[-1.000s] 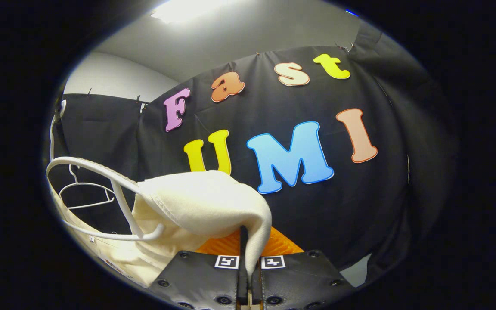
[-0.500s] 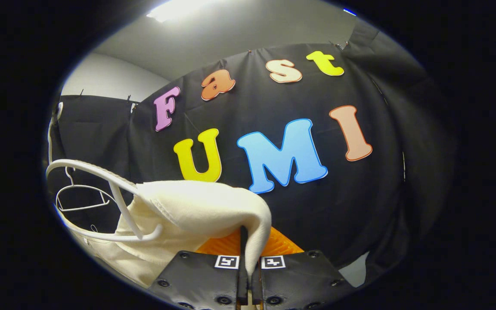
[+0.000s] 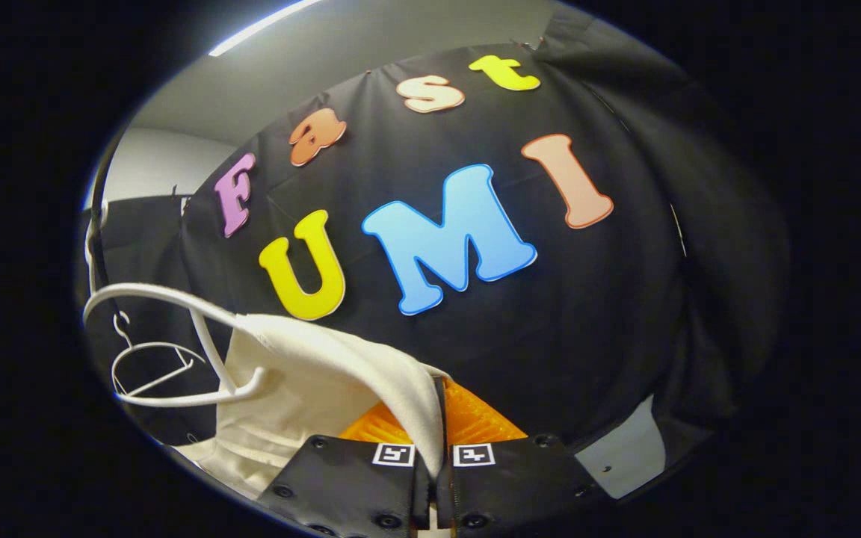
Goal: Grasp the clothes on the hanger with both hands and then place them into the laundry hamper below.
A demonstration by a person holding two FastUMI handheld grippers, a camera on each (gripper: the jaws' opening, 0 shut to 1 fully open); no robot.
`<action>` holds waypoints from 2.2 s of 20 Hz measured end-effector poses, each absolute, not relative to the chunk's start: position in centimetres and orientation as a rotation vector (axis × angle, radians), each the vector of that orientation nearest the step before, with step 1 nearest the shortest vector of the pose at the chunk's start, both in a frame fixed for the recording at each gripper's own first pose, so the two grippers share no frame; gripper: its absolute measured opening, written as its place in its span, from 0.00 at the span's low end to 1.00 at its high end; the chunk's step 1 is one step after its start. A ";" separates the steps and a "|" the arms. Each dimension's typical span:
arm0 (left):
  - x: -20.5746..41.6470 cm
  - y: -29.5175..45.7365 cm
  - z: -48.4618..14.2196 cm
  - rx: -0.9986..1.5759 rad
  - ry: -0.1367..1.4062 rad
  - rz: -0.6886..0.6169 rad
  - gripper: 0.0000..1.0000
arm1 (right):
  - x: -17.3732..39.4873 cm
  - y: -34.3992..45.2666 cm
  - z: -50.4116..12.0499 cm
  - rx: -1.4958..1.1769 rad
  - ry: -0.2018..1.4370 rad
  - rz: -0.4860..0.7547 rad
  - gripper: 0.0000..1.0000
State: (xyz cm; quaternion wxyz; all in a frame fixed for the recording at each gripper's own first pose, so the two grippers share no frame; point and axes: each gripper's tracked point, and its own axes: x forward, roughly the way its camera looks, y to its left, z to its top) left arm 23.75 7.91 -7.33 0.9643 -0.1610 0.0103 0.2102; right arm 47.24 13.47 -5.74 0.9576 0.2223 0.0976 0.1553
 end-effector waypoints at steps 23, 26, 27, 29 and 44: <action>25.5 7.1 -13.4 -0.253 0.132 0.275 0.03 | 39.3 6.8 -8.5 0.220 0.163 0.201 0.09; 22.9 7.9 -13.2 -0.200 0.161 0.193 0.03 | 33.4 6.3 -7.6 0.203 0.154 0.160 0.09; 22.1 8.0 -12.7 -0.189 0.161 0.159 0.03 | 31.5 6.3 -7.1 0.192 0.146 0.150 0.09; 20.3 8.0 -12.2 -0.185 0.167 0.092 0.03 | 27.6 6.4 -6.2 0.177 0.134 0.129 0.08; 12.3 8.6 -18.9 -0.168 0.288 -0.183 0.03 | 6.8 23.5 -13.9 0.065 0.346 0.346 0.08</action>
